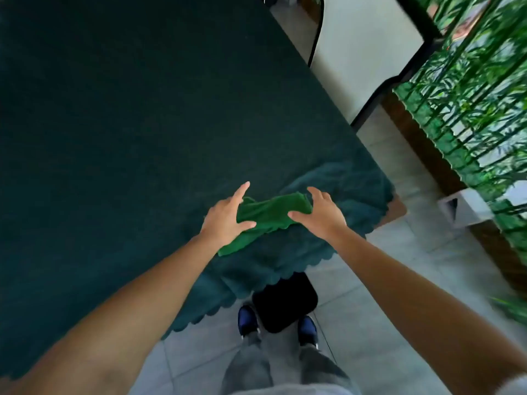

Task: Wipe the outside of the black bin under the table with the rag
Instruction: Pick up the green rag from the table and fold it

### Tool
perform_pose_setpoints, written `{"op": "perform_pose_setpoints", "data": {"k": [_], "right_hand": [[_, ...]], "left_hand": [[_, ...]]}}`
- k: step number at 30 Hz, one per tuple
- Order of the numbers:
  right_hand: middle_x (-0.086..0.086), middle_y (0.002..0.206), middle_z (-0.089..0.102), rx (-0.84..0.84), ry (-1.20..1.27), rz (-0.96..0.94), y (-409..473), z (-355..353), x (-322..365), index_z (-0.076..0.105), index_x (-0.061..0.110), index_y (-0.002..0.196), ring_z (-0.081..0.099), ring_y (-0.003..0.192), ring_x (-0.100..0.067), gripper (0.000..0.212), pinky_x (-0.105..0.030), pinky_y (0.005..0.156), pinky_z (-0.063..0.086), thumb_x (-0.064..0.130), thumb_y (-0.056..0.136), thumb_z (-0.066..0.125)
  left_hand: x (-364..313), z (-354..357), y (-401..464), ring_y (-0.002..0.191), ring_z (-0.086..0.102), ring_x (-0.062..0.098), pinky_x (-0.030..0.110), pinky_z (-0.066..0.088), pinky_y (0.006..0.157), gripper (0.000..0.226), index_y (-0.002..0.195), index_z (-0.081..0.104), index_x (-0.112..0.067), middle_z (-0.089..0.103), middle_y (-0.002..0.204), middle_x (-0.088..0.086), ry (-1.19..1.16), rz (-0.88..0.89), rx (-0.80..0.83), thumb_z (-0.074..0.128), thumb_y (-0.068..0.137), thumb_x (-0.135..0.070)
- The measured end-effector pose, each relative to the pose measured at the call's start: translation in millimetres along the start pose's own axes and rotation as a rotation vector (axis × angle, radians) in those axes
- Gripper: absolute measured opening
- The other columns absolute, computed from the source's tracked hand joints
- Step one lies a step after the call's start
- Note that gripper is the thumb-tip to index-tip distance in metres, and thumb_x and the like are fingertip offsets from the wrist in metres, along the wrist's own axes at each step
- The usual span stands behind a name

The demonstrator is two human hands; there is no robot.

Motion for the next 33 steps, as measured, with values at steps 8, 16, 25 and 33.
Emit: {"op": "perform_pose_setpoints", "data": {"k": [8, 16, 25, 33], "right_hand": [[-0.011, 0.142, 0.054, -0.004, -0.175, 0.072, 1.7, 20.1, -6.8, 0.038, 0.016, 0.156, 0.058, 0.127, -0.036, 0.073, -0.044, 0.09, 0.052, 0.033, 0.092, 0.07], [-0.011, 0.129, 0.062, -0.113, -0.035, 0.004, 1.7, 7.4, -7.5, 0.068, 0.021, 0.133, 0.06, 0.119, -0.034, 0.036, -0.038, 0.085, 0.052, 0.03, 0.098, 0.064], [-0.003, 0.097, 0.074, -0.106, 0.309, -0.022, -7.0, -10.3, -4.4, 0.066, 0.021, 0.113, 0.07, 0.092, -0.022, 0.013, -0.027, 0.068, 0.053, 0.026, 0.104, 0.059], [0.001, 0.086, 0.077, -0.286, 0.45, -0.123, -34.5, -71.1, 21.9, 0.066, 0.02, 0.1, 0.075, 0.086, -0.017, 0.018, -0.033, 0.078, 0.057, 0.037, 0.102, 0.063]], "left_hand": [[2.1, 15.5, 15.9, 0.136, 0.053, 0.031, 0.048, 0.041, 0.112, 0.104, 0.167, 0.015, -0.035, 0.062, 0.142, 0.006, 0.214, 0.074, 0.054, 0.078, 0.087, -0.054], [-10.0, 25.2, 24.5, 0.132, 0.048, 0.03, 0.044, 0.039, 0.107, 0.075, 0.154, 0.046, -0.029, 0.06, 0.133, 0.005, 0.349, 0.063, 0.056, 0.072, 0.09, -0.058], [-9.9, 13.0, 7.8, 0.12, 0.058, 0.026, 0.039, 0.046, 0.093, 0.041, 0.124, 0.062, -0.024, 0.065, 0.123, 0.003, 0.024, -0.024, 0.128, 0.075, 0.092, -0.046], [-72.5, -62.5, -56.6, 0.086, 0.071, 0.007, 0.027, 0.056, 0.085, 0.018, 0.11, 0.064, -0.005, 0.076, 0.096, -0.001, -0.678, -0.049, 0.043, 0.071, 0.099, -0.018]]}}
Point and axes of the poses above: each hand's wrist, its own y-axis towards the middle knuckle, its own z-axis out of the palm, x = y × z, the point moved 9 cm from there along y, towards the middle knuckle
